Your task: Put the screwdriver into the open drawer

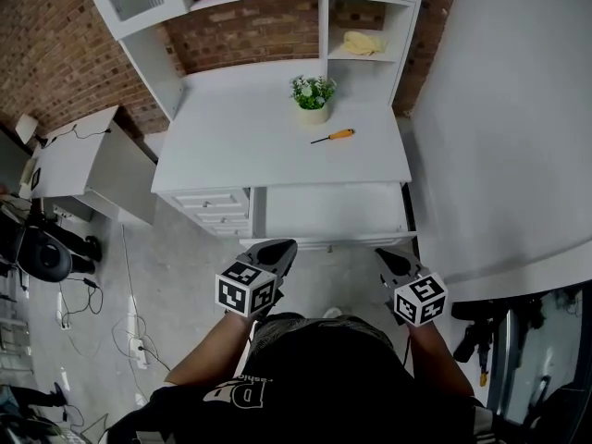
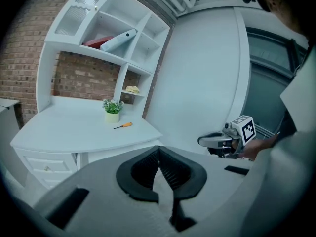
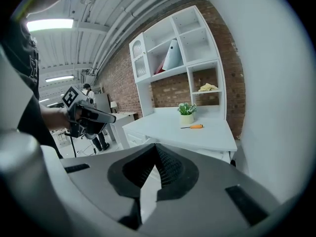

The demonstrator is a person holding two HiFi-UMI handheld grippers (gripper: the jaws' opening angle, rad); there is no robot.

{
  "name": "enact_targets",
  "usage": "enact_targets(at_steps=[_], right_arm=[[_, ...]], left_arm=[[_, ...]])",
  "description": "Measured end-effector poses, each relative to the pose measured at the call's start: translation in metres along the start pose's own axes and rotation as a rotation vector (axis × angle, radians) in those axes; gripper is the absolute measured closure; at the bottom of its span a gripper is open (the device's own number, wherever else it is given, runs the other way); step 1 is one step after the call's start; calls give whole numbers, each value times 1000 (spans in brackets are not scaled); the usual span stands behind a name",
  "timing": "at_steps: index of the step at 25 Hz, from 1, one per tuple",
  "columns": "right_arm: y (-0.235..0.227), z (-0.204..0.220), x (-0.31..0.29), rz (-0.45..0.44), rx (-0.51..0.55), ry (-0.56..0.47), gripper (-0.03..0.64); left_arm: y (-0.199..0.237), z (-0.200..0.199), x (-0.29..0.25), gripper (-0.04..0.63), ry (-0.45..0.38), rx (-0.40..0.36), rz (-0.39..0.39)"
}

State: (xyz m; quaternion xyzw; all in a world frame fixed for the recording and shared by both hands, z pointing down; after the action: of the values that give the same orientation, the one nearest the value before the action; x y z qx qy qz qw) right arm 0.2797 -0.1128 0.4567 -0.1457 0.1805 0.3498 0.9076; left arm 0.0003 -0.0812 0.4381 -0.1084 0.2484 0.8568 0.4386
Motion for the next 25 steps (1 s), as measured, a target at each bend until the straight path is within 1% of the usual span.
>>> enact_targets(at_steps=[7, 12, 18, 23, 25], right_arm=[[-25, -1, -18, -45, 10, 7, 611], [-35, -6, -35, -53, 37, 26, 611], [-47, -25, -65, -16, 58, 32, 611], [-64, -50, -106, 30, 146, 63, 611], [-72, -53, -130, 33, 167, 87, 611]], left_arm=[[0, -6, -22, 578, -1, 9, -36], [7, -8, -27, 577, 7, 10, -51], [39, -16, -31, 577, 6, 20, -57], [77, -34, -49, 577, -3, 27, -30], [93, -41, -53, 577, -3, 28, -22]])
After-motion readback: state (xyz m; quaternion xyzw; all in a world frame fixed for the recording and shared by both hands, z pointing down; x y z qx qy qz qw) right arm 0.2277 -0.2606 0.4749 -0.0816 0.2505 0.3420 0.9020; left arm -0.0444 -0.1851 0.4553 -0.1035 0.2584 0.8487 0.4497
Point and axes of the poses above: the fingertips, and each gripper's own axes: x backward along the fingers, y to its left, z out of its underside, the point moved 8 cm from there along x, backward along the fingers, and after that the axes turned 3 degrees about z, right-handed, at the moved point
